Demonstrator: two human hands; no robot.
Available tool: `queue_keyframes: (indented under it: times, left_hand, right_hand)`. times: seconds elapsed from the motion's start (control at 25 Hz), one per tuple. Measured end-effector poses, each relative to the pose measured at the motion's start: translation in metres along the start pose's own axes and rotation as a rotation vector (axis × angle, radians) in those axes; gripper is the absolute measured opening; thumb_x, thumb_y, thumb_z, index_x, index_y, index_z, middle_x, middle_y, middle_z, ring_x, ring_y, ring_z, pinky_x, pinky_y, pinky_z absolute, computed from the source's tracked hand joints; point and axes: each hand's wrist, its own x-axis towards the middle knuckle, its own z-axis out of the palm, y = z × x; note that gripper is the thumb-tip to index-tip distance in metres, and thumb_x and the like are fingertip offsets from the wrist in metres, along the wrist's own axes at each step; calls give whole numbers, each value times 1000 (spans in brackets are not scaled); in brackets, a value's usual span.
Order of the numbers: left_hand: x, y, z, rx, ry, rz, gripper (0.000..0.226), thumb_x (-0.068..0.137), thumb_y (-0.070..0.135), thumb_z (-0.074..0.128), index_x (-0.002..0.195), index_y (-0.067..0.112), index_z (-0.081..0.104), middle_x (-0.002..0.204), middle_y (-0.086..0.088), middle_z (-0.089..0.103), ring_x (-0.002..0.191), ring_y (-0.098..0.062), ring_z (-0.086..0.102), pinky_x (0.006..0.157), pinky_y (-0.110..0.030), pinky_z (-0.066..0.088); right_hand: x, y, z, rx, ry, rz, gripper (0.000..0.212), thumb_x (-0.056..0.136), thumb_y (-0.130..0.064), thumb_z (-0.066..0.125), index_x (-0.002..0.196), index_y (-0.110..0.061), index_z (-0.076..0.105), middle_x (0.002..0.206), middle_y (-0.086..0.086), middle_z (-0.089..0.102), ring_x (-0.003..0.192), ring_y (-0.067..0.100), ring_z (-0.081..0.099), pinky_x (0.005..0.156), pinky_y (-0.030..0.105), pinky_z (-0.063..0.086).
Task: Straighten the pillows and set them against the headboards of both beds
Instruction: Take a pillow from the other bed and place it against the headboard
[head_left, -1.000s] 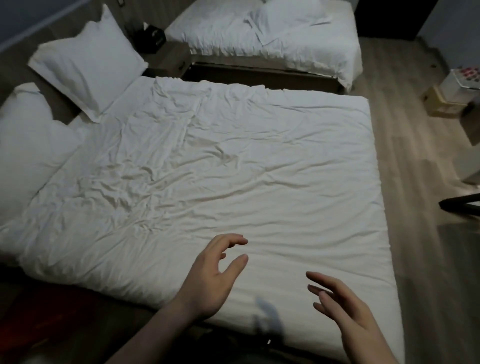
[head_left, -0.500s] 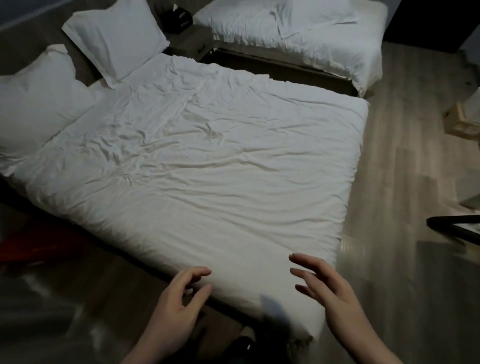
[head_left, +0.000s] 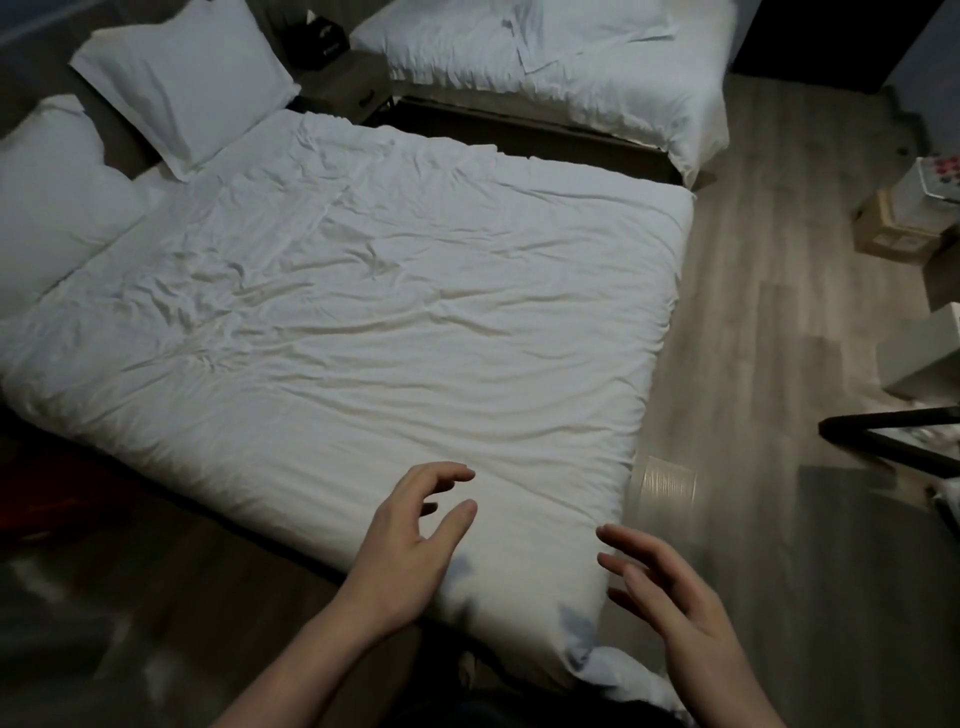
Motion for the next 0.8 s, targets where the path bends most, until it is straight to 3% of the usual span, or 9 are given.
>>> queue_keyframes:
  times: [0.16,0.24,0.36,0.44,0.52,0.8]
  left_hand:
    - [5,22,73,18,86,-58,24,91,37,63,115,37,67,125,19,65,122,-1,59,100,-27,49]
    - [3,36,124,23,141,-108,20,96,30,67,115,35,68,125,18,65,121,1,59,102,-31,51]
    - [-3,72,195,28,160,-143,22,97,23,68,116,34,67,126,19,65,121,1,59,103,-34,51]
    - [-2,98,237,34,157,-125,24,97,24,67,118,37,66,129,20,63,124,0,58,103,-30,49]
    - [2,116,265,39,172,-90,26,97,25,67,119,37,65,131,19,62,125,-3,58,102,-29,48]
    - [45,161,289,1,359,-140,33,91,37,64,124,38,65,134,17,62,126,-3,59,100,-23,49]
  right_hand:
    - [43,10,-84,-55,-117,-36,31,98,-5,59,123,-19,71,120,-8,77,117,9,70,101,30,53]
    - [62,6,-141,-88,-189,-69,34,91,-19,64,125,-22,71,119,-7,77,118,7,68,102,25,52]
    - [83,-16,-225,-101,-204,-95,34,91,-20,66,124,-24,71,117,-8,77,118,7,68,100,19,53]
    - [98,-34,-273,-110,-226,-115,41,89,-41,71,126,-24,70,121,-11,76,121,7,67,104,25,53]
    - [119,-51,-303,-121,-236,-139,60,80,-63,71,127,-26,70,123,-11,75,122,7,66,105,29,53]
    - [198,-95,-332,-99,-396,-169,55,84,-60,72,127,-26,70,126,-7,74,125,8,65,106,32,52]
